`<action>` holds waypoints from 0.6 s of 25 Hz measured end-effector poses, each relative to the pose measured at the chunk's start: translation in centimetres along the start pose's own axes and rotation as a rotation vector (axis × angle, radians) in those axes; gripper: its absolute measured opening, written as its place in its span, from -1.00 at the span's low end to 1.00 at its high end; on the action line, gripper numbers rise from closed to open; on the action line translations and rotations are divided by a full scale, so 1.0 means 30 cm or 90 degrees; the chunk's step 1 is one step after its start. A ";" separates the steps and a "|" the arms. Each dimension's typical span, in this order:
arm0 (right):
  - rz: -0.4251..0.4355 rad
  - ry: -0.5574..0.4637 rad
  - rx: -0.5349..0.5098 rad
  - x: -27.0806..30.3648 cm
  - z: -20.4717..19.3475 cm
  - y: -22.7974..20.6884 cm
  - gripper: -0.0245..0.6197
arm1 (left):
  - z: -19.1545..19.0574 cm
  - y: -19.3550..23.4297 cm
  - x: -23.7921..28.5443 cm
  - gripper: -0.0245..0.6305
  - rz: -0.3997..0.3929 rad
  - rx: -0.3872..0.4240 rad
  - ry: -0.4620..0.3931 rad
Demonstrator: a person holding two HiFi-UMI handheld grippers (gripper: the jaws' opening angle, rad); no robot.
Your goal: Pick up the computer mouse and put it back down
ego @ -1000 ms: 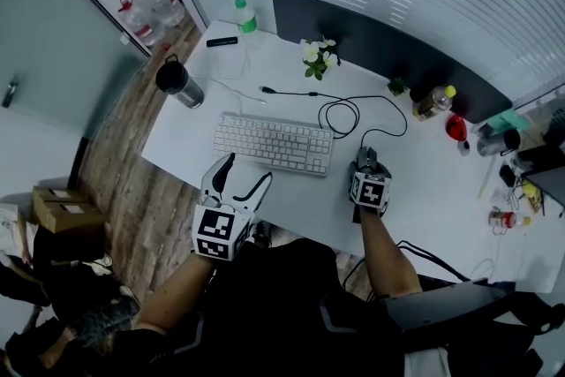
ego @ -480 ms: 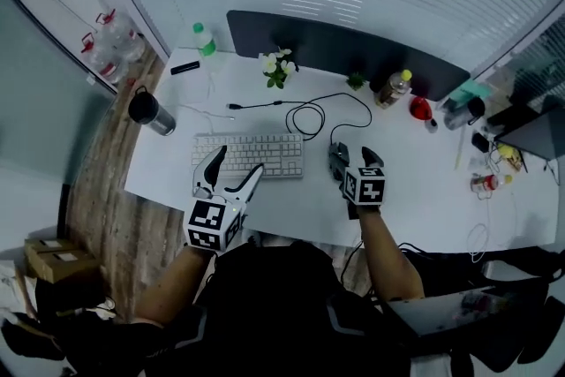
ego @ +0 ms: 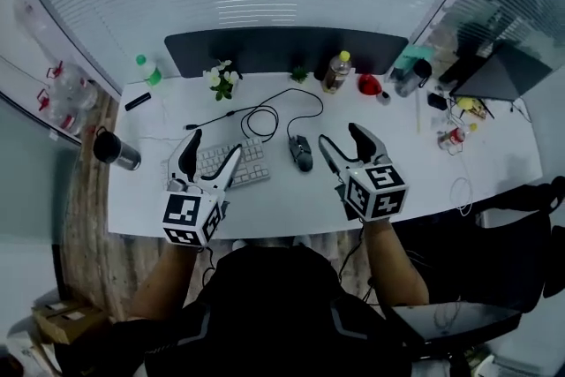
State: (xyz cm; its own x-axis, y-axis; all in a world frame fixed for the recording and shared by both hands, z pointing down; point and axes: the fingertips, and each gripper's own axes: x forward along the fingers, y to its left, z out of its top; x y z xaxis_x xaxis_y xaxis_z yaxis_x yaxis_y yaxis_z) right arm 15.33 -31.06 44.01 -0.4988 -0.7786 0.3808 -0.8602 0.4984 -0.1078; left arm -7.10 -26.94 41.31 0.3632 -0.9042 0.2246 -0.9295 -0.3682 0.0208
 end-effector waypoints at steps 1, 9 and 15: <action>-0.005 -0.014 -0.002 -0.031 0.027 0.002 -0.01 | 0.017 -0.012 0.001 0.18 -0.007 -0.001 -0.007; -0.017 -0.069 -0.020 -0.168 0.135 0.025 -0.05 | 0.127 -0.093 -0.017 0.17 -0.037 0.008 -0.051; -0.003 -0.102 -0.026 -0.213 0.190 0.053 -0.31 | 0.160 -0.101 -0.052 0.06 -0.025 0.010 -0.060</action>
State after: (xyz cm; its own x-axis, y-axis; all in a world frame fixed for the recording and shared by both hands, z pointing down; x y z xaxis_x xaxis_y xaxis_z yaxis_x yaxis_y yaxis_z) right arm 16.55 -27.45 36.17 -0.5084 -0.8302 0.2289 -0.8591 0.5073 -0.0679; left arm -4.55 -25.44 36.22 0.4046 -0.9050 0.1312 -0.9135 -0.4066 0.0127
